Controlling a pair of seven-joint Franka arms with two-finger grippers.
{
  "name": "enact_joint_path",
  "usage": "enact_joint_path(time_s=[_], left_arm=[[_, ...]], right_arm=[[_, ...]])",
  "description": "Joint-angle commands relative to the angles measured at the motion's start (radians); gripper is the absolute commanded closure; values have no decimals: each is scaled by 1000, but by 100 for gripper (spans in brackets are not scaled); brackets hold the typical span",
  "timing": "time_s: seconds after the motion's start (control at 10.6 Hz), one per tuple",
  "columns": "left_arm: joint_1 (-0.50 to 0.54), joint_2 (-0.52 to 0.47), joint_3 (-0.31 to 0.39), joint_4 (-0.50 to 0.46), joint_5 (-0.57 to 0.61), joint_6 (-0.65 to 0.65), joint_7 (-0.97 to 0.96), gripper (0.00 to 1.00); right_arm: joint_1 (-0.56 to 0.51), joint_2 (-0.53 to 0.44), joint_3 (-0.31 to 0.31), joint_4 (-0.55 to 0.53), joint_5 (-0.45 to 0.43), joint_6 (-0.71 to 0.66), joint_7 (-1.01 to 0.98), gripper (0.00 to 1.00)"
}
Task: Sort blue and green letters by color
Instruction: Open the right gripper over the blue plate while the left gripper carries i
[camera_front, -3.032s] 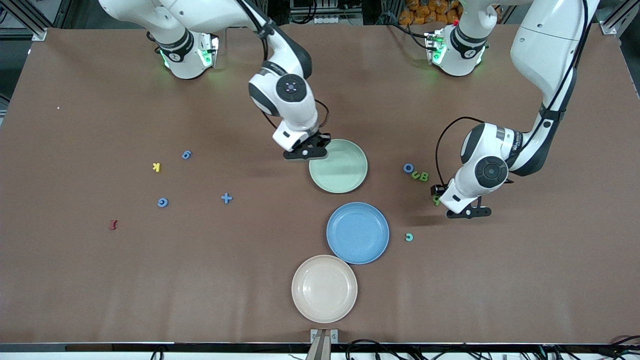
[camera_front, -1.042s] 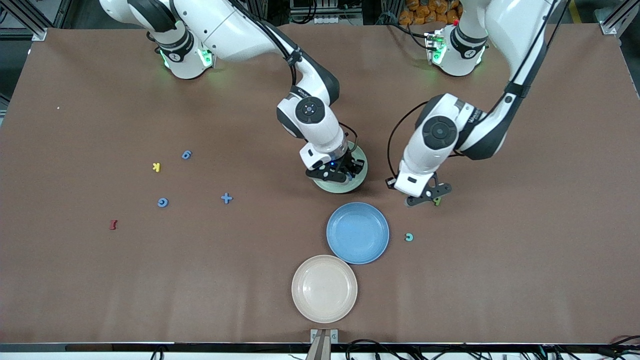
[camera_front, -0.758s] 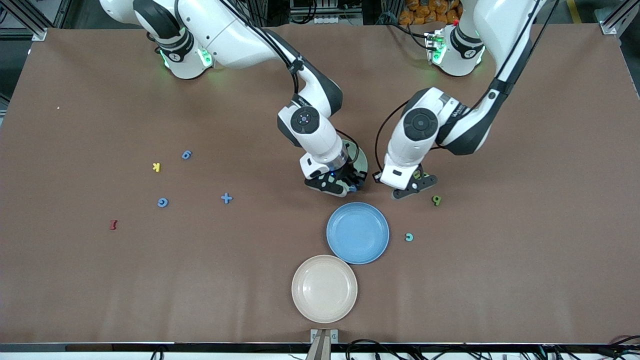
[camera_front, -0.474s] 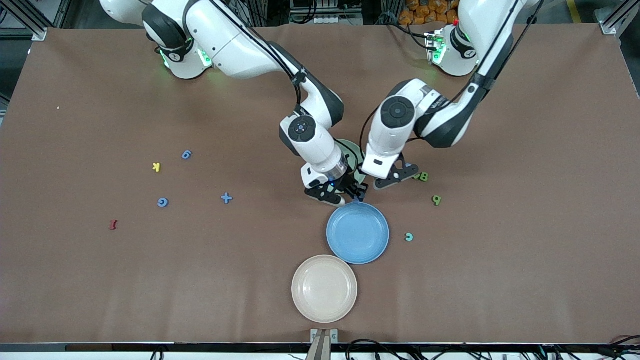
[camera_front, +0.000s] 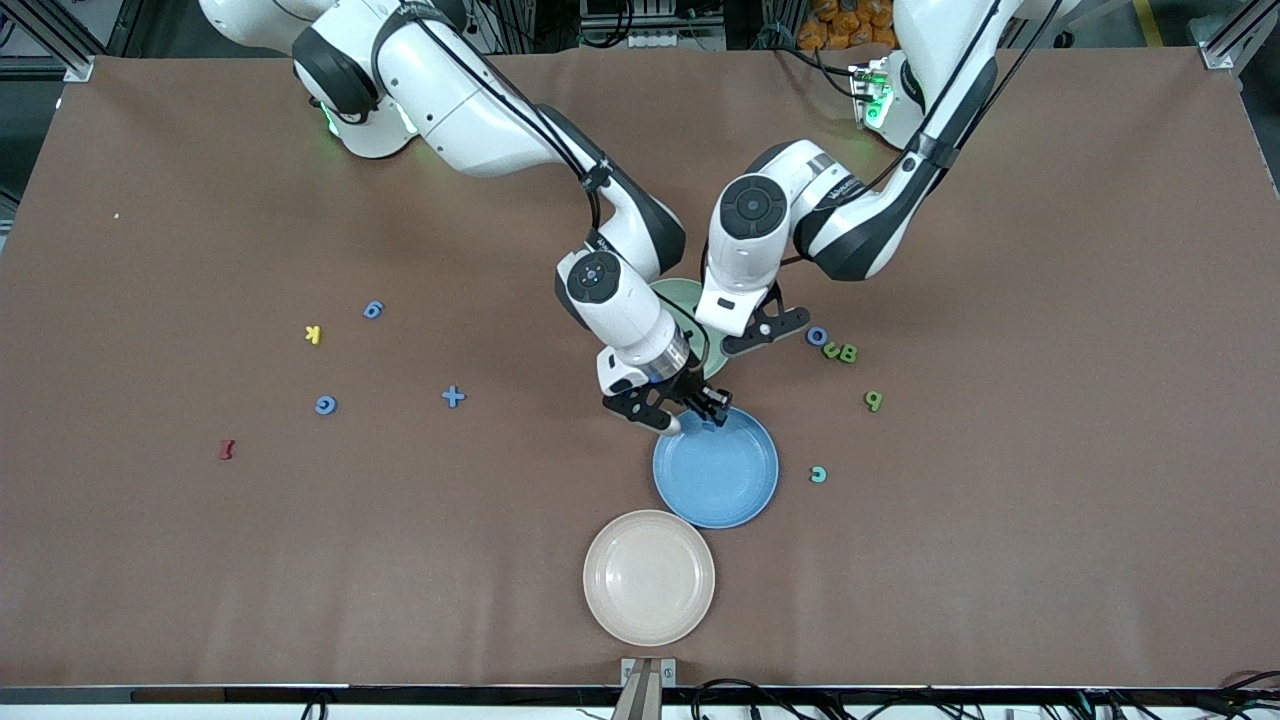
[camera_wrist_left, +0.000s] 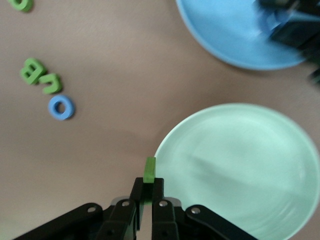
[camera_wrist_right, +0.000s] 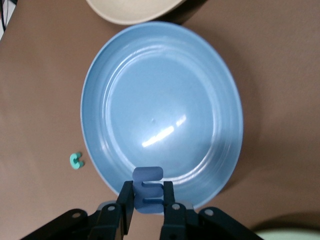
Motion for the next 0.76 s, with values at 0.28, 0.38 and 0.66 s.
enact_joint_path(time_s=[0.28,0.38,0.66], left_arm=[[38,-78,-48,-46,-38,-91,21,100],[39,-67,-46,-38,-50,-75,23,100],[36,3,-46,11,-70,26,23,100]], right_arm=[[-79,-63,9,-43,15,-8,-64,0],[-110,-129,18,-107,16,-51,-105,0],[-196,-342,21,-286,13,-312,-302,0]])
